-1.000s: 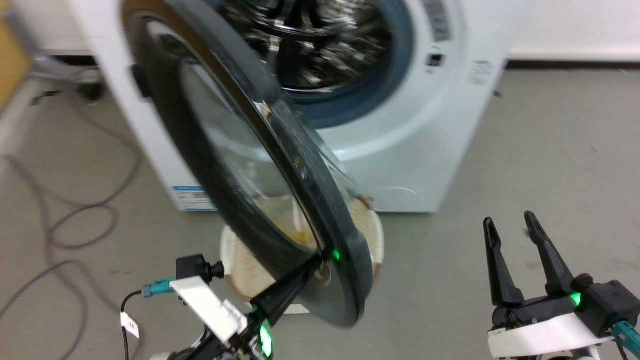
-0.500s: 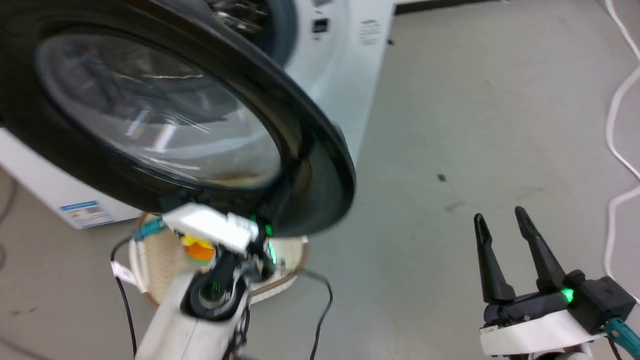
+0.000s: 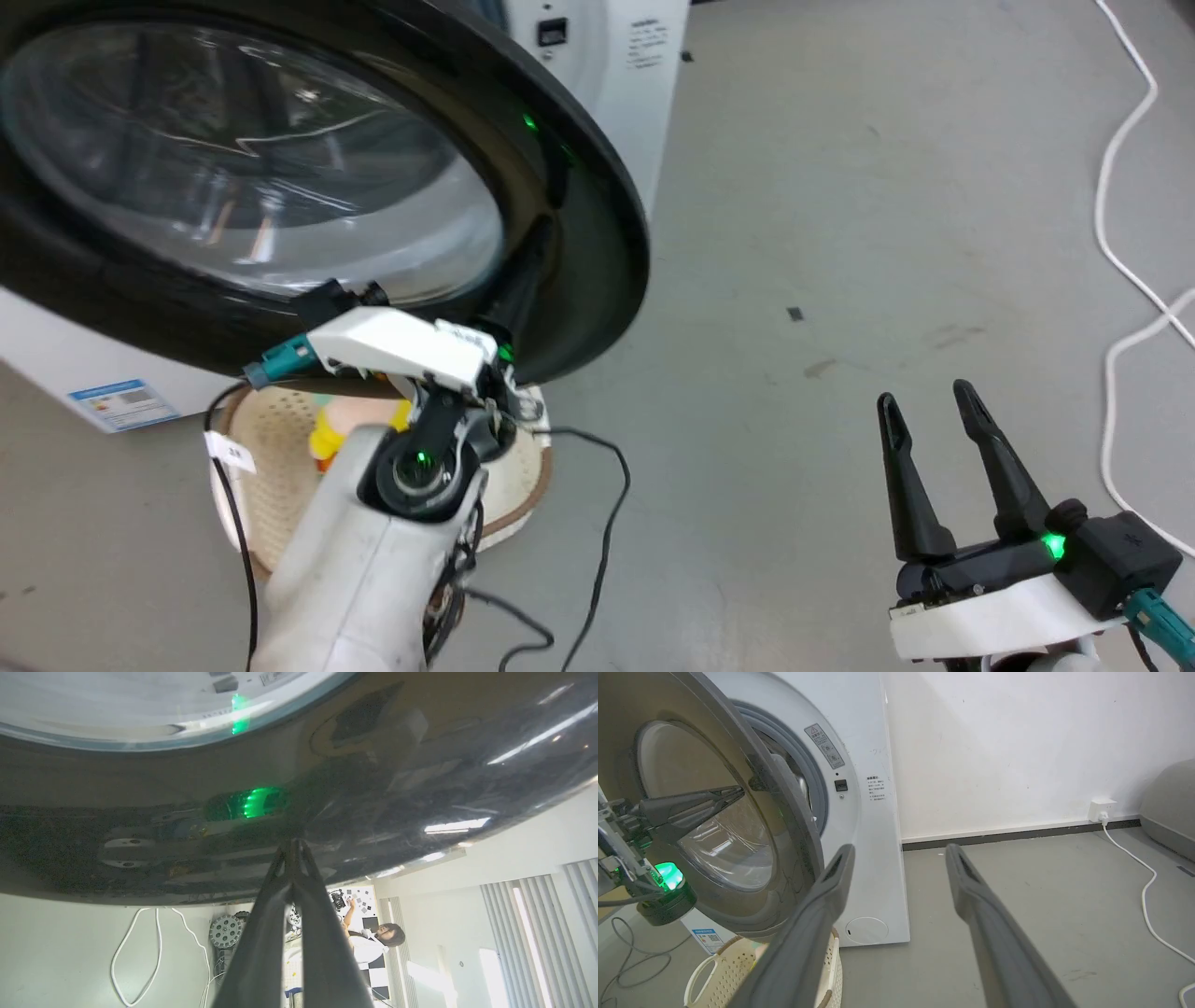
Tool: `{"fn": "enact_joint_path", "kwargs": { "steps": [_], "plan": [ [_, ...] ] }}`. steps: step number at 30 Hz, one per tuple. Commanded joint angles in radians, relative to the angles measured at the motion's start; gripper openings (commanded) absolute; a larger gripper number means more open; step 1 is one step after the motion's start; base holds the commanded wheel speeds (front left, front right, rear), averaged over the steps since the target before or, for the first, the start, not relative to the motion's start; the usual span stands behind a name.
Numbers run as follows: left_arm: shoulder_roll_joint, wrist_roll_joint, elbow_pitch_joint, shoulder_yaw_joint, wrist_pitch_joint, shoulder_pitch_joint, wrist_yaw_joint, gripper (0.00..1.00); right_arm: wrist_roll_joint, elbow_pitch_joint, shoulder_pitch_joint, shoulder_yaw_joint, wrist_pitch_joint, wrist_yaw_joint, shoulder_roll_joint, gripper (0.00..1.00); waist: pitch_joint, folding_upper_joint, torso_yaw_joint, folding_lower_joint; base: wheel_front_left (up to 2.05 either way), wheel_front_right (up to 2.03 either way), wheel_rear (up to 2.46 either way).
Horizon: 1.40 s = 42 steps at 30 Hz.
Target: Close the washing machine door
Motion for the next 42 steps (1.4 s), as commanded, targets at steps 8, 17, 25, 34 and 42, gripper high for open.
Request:
{"fn": "enact_joint_path", "kwargs": {
  "steps": [8, 17, 25, 34, 42],
  "plan": [
    [0.094, 0.174, -0.160, -0.116, 0.018, 0.183, -0.007, 0.00, -0.010, -0.012, 0.007, -0.025, -0.004, 0.001, 0.005, 1.00, -0.062, 0.0000, 0.128, -0.0001, 0.00, 0.00, 0.00],
    [0.318, 0.629, -0.244, -0.231, -0.259, 0.306, 0.009, 0.00, -0.013, -0.007, 0.019, -0.024, -0.004, 0.001, -0.012, 1.00, -0.128, 0.0000, 0.264, -0.0001, 0.00, 0.00, 0.00],
    [0.311, 0.923, -0.365, -0.038, -0.308, 0.400, 0.116, 0.00, -0.002, -0.006, 0.030, -0.021, -0.004, 0.001, -0.020, 1.00, -0.160, 0.0000, 0.337, -0.0001, 0.00, 0.00, 0.00],
    [0.175, 1.292, -0.505, 0.139, -0.309, 0.605, 0.138, 1.00, 0.006, 0.003, 0.039, -0.005, -0.004, 0.001, -0.031, 1.00, -0.177, 0.0000, 0.367, -0.0001, 0.00, 0.00, 0.00],
    [0.125, 1.487, -0.485, 0.135, -0.309, 0.666, 0.104, 1.00, 0.006, 0.021, 0.061, 0.003, -0.004, 0.001, -0.026, 1.00, -0.167, 0.0000, 0.372, -0.0001, 0.00, 0.00, 0.00]
  ]
}}
